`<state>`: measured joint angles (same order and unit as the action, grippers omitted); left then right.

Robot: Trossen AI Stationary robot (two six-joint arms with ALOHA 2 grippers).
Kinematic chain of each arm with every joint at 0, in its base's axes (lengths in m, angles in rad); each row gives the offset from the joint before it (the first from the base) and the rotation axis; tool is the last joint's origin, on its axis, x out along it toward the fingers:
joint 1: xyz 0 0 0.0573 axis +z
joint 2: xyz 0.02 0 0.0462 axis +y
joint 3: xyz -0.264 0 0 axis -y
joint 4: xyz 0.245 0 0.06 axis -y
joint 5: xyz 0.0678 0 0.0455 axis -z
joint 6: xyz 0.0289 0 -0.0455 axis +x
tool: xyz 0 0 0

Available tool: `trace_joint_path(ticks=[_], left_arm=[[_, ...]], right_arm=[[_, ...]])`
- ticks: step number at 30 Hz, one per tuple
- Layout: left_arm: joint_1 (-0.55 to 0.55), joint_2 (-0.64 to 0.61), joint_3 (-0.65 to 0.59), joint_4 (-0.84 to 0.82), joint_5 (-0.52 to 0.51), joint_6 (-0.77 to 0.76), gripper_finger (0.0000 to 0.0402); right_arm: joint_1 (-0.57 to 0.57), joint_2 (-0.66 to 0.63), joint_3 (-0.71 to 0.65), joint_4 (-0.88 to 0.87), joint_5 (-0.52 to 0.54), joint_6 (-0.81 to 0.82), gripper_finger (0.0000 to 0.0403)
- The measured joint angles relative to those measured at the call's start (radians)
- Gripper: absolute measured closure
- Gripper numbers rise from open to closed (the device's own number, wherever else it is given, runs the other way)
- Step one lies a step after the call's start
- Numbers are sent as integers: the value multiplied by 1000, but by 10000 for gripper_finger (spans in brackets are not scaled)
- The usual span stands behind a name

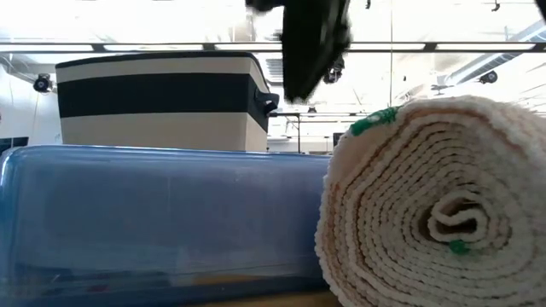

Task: Pick & place medical supplies in basket/bin
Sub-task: Put the violet medicine bottle into the blue bin

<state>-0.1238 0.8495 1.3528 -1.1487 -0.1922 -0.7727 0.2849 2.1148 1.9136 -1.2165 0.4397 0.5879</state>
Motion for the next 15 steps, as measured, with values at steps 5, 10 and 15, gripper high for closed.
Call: trace_joint_path(ticks=[5, 10, 15], left_arm=[[-147, -47, -278, 72, -12, -166, 54], [-220, -65, -511, 258, -26, -258, 54], [-224, -78, -684, 415, -57, -267, 54]], right_arm=[[-107, 1, -89, 159, -27, -335, 188], [-192, 1, -131, 294, -114, -541, 188], [-257, 1, -147, 353, -144, -580, 188]])
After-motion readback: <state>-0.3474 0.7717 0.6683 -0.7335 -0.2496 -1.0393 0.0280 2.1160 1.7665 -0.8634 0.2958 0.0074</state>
